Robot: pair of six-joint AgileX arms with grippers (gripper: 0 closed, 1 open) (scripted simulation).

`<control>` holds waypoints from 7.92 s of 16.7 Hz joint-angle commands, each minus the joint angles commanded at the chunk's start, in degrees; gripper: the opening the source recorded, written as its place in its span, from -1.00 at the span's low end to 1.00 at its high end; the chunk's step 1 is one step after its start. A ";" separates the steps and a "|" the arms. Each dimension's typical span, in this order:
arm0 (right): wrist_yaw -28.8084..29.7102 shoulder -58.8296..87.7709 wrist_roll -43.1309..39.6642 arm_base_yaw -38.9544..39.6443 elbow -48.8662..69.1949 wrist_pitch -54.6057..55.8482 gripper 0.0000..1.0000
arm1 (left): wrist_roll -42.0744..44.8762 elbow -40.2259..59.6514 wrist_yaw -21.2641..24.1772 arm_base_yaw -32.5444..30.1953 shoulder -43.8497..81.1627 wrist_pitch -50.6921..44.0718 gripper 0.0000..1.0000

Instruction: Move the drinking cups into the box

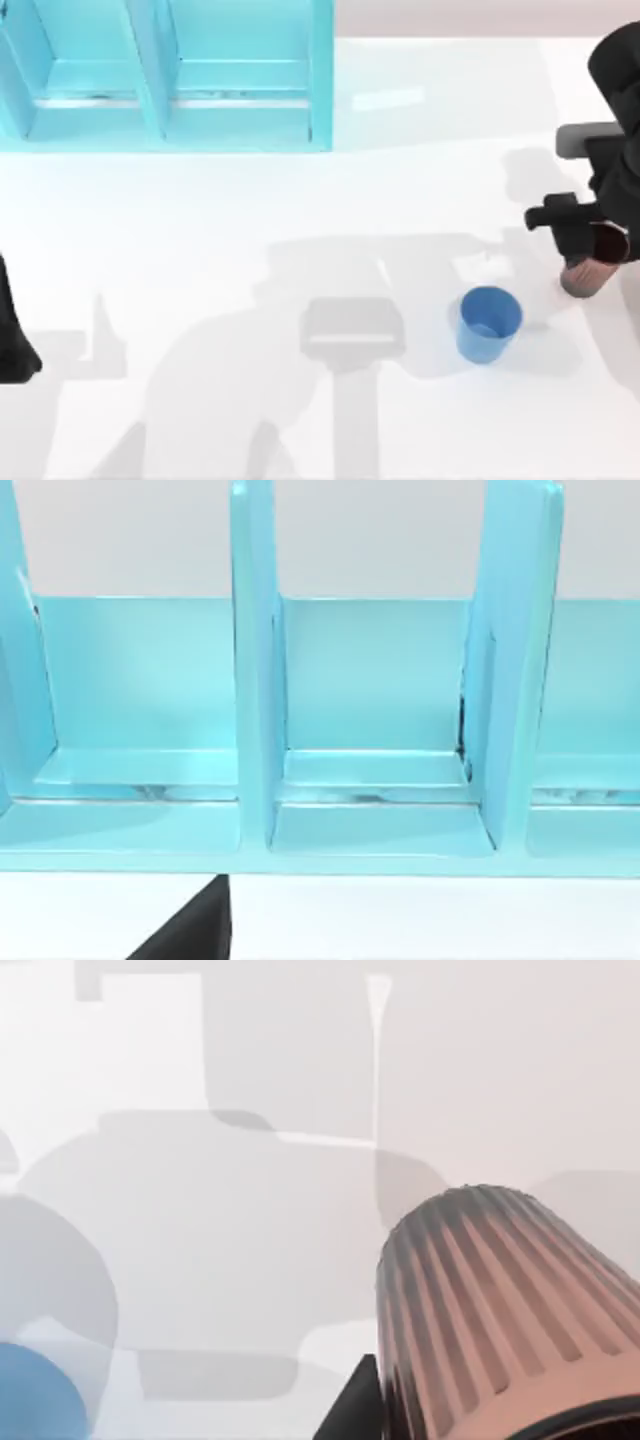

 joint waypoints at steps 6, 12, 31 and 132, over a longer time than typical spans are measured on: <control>-0.76 -4.93 -7.86 -4.99 9.34 -4.22 -1.00 | 0.00 0.00 0.00 0.00 0.00 0.00 1.00; -1.07 -5.37 -12.63 -15.42 12.09 -18.53 -1.00 | 0.00 0.00 0.00 0.00 0.00 0.00 1.00; -0.43 -18.25 -33.09 -37.86 5.38 -25.25 -1.00 | 0.00 0.00 0.00 0.00 0.00 0.00 1.00; -0.67 0.33 19.84 14.18 -0.92 -3.42 1.00 | 0.00 0.00 0.00 0.00 0.00 0.00 1.00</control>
